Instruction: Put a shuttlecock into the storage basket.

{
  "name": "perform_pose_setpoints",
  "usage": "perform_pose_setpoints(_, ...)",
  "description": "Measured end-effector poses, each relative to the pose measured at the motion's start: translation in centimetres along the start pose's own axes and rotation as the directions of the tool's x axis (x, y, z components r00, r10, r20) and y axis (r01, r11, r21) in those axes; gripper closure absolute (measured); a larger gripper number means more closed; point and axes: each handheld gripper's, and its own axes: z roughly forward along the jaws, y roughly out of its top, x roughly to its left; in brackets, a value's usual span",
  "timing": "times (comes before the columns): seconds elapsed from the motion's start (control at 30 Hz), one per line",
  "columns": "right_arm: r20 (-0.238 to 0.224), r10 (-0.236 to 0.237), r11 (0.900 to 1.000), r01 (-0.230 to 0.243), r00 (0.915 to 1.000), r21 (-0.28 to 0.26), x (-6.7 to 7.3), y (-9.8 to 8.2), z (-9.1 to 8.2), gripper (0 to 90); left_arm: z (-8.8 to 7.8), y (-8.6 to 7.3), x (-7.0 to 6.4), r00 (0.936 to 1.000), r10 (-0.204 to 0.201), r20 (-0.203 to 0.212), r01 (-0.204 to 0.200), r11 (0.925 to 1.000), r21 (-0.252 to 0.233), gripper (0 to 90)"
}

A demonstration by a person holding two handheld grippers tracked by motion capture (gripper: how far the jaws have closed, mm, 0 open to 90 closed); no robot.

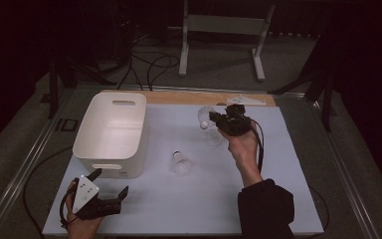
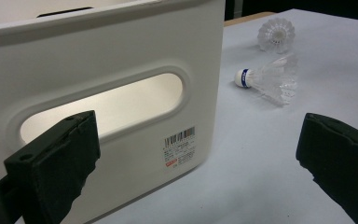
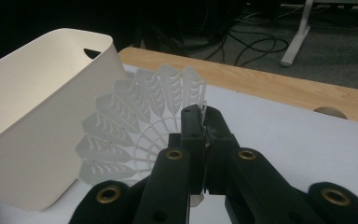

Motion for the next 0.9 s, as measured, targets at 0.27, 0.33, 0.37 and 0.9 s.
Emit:
perform_pose_setpoints(0.27, -0.011, 0.001, 1.000, -0.001, 0.9999, -0.011, 0.0, 0.3, 0.5, 89.0, 0.0, 0.0, 0.0, 1.0000, 0.001, 0.000, -0.001, 1.0000, -0.001, 0.3)
perform_pose_setpoints(0.33, -0.010, 0.002, 1.000, -0.002, 0.9999, -0.011, 0.0, 0.3, 0.6, 89.0, 0.0, 0.0, 0.0, 1.0000, 0.001, 0.000, -0.001, 1.0000, -0.001, 0.3)
perform_pose_setpoints(0.37, -0.010, 0.003, 1.000, -0.003, 0.9999, -0.010, 0.1, 0.3, 0.7, 89.0, 0.0, 0.0, 0.0, 1.0000, 0.000, 0.000, 0.000, 1.0000, -0.002, 0.3)
perform_pose_setpoints(0.9, -0.018, 0.020, 1.000, -0.020, 0.9996, -0.013, -0.1, 0.4, 1.6, 89.0, 0.0, 0.0, 0.0, 1.0000, 0.001, -0.002, -0.001, 1.0000, -0.001, 0.3)
